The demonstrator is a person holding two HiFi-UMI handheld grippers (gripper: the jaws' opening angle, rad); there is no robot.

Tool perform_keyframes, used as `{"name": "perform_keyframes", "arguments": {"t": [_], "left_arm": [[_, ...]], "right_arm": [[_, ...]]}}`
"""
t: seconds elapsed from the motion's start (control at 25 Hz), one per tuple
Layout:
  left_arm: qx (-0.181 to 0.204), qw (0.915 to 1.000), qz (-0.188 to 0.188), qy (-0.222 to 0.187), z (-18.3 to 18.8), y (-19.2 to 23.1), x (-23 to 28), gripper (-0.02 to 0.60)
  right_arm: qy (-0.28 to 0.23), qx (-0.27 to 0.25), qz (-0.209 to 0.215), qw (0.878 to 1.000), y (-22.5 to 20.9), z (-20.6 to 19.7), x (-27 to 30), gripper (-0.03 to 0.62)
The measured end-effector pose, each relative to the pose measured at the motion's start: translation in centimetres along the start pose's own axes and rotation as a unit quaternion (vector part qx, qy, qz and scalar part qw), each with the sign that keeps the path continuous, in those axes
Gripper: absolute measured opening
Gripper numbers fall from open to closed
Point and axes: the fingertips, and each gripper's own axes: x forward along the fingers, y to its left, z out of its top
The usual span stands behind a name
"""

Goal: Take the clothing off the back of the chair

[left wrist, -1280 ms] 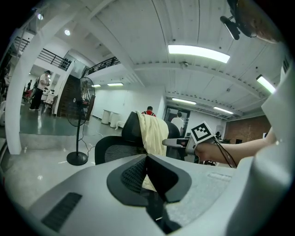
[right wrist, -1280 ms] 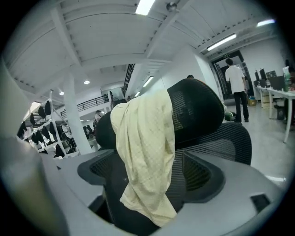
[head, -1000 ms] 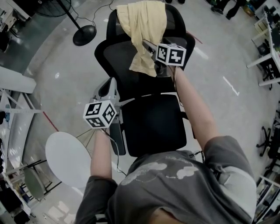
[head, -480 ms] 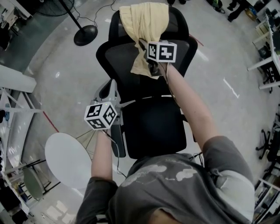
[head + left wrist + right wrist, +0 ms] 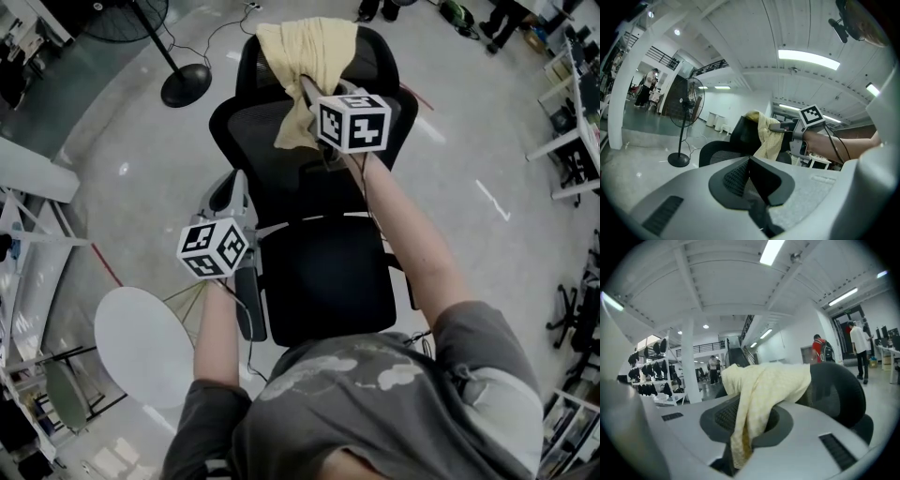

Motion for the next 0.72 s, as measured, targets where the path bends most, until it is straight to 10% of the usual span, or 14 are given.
{"name": "perform_keyframes", "arguments": {"t": [0.72], "left_arm": [[0.034, 0.9969, -0.019, -0.069, 7.4, -3.7, -2.8, 0.000]], "right_arm": [[-0.142, -0.059, 0.029, 0.988, 5.0, 13.8, -10.0, 0.038]]}}
